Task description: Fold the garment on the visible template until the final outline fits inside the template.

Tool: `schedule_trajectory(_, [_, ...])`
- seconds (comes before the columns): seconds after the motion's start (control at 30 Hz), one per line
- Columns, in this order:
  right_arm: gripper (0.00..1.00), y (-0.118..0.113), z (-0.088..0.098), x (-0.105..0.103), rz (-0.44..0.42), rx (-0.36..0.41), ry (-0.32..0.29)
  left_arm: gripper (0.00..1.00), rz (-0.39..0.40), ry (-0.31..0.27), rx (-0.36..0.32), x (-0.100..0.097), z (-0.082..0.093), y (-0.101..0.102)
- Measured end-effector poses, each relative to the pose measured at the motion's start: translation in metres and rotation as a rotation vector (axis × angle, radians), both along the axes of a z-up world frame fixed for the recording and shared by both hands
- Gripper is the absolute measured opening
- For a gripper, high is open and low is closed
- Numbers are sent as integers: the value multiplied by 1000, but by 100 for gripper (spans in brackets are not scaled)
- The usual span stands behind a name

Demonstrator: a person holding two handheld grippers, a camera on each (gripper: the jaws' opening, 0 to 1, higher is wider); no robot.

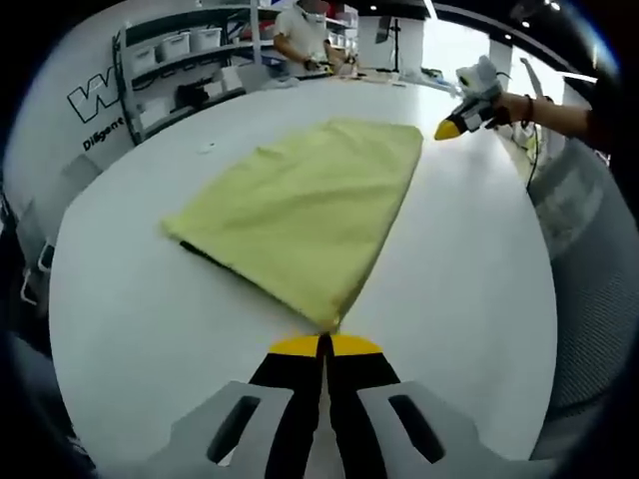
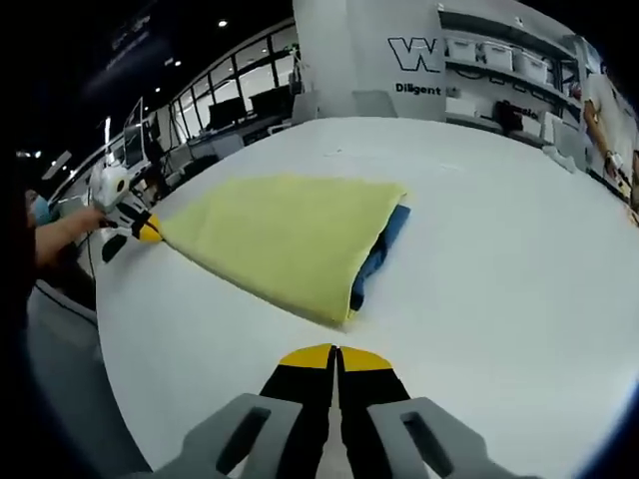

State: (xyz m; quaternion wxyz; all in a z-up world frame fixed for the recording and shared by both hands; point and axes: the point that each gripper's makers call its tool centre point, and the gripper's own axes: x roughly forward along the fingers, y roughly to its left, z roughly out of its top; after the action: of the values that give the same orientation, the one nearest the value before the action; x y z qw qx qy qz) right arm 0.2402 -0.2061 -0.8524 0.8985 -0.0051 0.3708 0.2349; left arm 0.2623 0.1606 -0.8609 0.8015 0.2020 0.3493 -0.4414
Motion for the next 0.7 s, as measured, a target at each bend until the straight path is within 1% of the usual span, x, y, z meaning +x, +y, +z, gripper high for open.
schedule_trajectory(0.13, [0,1,6,5,-27,37,-12,0,43,9,1,1,0,11])
schedule_trajectory(0.17, [0,2,11,9,-38,51,-25,0,72,18,-19,1,1,12])
schedule_trajectory(0.23, [0,1,14,12,-49,59,-33,2,116,61,-67,-3,2,9])
schedule_trajectory(0.3, [0,2,17,14,-58,64,-44,6,146,55,-128,-3,6,4])
schedule_trajectory(0.33, [0,3,17,15,-63,70,-46,9,177,63,-147,-3,6,3])
schedule_trajectory(0.43, [9,4,17,16,-75,78,-43,20,255,93,-219,-1,8,-2])
schedule_trajectory(0.47, [12,4,17,17,-76,77,-46,22,300,96,-256,3,10,-4])
schedule_trajectory(0.5, [14,4,15,17,-77,77,-42,24,321,99,-276,4,11,-4])
schedule_trajectory(0.53, [14,5,13,17,-74,73,-37,24,340,113,-292,5,9,-5])
schedule_trajectory(0.57, [14,7,12,17,-65,65,-37,24,343,117,-292,5,7,-5])
schedule_trajectory(0.6, [13,8,11,17,-54,56,-38,22,357,114,-272,6,3,-4])
schedule_trajectory(0.63, [13,12,11,17,-47,53,-40,20,352,95,-281,8,5,-7])
schedule_trajectory(0.7, [13,15,10,17,-38,55,-39,20,362,101,-285,9,4,-6])
